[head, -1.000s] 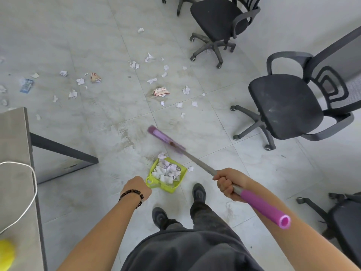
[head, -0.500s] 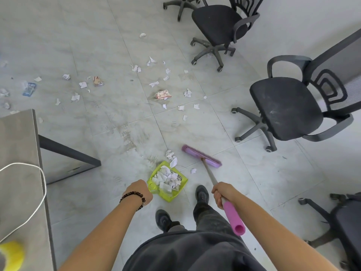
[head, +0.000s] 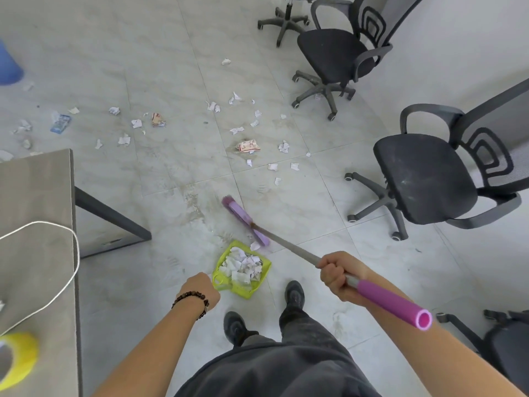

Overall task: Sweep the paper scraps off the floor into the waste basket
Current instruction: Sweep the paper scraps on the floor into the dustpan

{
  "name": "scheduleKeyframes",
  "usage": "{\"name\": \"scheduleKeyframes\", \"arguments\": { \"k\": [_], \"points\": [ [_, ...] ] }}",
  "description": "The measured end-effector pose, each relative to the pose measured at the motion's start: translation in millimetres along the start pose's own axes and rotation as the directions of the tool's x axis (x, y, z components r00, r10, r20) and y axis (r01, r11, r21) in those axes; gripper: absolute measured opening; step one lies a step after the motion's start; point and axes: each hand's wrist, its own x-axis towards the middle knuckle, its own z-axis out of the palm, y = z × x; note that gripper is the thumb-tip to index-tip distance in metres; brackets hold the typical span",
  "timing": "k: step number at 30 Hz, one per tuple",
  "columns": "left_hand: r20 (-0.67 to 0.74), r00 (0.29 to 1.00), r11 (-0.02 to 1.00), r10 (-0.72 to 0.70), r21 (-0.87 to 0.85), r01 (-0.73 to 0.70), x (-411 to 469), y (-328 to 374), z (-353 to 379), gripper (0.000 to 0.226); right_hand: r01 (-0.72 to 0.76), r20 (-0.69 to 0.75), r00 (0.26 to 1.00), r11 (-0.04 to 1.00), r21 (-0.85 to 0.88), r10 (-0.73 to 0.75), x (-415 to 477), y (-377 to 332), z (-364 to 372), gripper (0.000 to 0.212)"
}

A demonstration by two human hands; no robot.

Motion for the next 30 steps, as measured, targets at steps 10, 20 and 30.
{"name": "scheduleKeyframes", "arguments": {
  "k": [10, 20, 30],
  "points": [
    [-0.015, 0.993, 0.987, -0.12, -0.107, 0.118, 0, -17, 15, 0.023, 0.114, -0.129, 0.941, 0.65, -0.751, -0.314, 84, -21, 33, 0.006],
    [-0.022, 0.994, 0.991, -0.106, -0.078, 0.104, 7, -12, 7, 0.013, -0.069, -0.167, 0.985, 0.814, -0.577, -0.035, 60, 54, 17, 0.017],
    [-0.075, 0.997, 0.995, -0.012, -0.1, 0.004, -2, -10, -12, 0.02, -0.047, -0.003, 0.999, 0.996, -0.072, 0.046, -13, 10, 1, 0.03]
  ]
}}
